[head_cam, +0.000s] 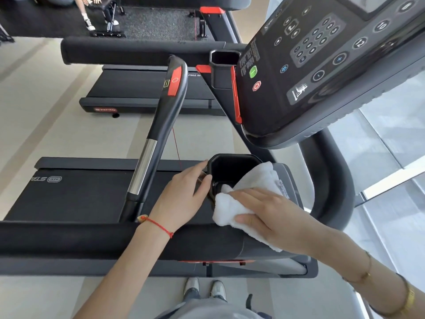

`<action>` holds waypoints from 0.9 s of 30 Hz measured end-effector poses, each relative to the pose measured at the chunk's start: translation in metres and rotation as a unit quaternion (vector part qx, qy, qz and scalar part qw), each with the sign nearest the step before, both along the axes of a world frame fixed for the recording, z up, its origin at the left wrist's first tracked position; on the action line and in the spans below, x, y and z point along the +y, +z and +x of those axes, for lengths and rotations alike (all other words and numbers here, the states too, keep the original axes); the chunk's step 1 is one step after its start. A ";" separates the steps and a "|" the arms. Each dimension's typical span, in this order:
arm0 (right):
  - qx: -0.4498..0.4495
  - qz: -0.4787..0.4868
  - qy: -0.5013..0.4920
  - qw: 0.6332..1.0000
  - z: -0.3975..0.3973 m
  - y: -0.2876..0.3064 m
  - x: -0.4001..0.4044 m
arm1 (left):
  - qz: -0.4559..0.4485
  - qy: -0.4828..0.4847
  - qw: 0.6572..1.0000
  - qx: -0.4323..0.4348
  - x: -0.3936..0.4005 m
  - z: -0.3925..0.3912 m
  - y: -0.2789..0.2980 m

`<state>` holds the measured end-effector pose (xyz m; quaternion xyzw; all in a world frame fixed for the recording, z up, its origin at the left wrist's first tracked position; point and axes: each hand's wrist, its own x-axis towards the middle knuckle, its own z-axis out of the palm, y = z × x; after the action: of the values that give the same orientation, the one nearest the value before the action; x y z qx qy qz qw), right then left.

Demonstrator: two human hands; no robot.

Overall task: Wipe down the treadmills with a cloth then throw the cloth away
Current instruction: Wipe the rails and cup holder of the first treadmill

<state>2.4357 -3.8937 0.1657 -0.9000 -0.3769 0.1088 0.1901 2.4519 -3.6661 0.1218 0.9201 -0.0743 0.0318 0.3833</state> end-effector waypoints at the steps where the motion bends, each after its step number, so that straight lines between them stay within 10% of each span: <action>1: 0.015 0.018 -0.007 1.000 -0.001 0.000 -0.001 | 0.009 0.001 1.000 -0.002 0.000 -0.001 0.001; 15: 0.050 0.059 -0.002 0.997 -0.029 0.005 -0.009 | 0.081 0.052 0.993 -0.065 0.008 -0.072 0.019; 27: -0.139 0.015 -0.020 0.990 -0.070 -0.014 0.025 | 0.128 0.072 0.978 -0.147 0.033 -0.122 0.007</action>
<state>2.3659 -3.8685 0.1519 -0.9108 -0.3831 -0.0274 0.1518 2.3298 -3.6326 0.1287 0.9497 -0.0669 0.1844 0.2443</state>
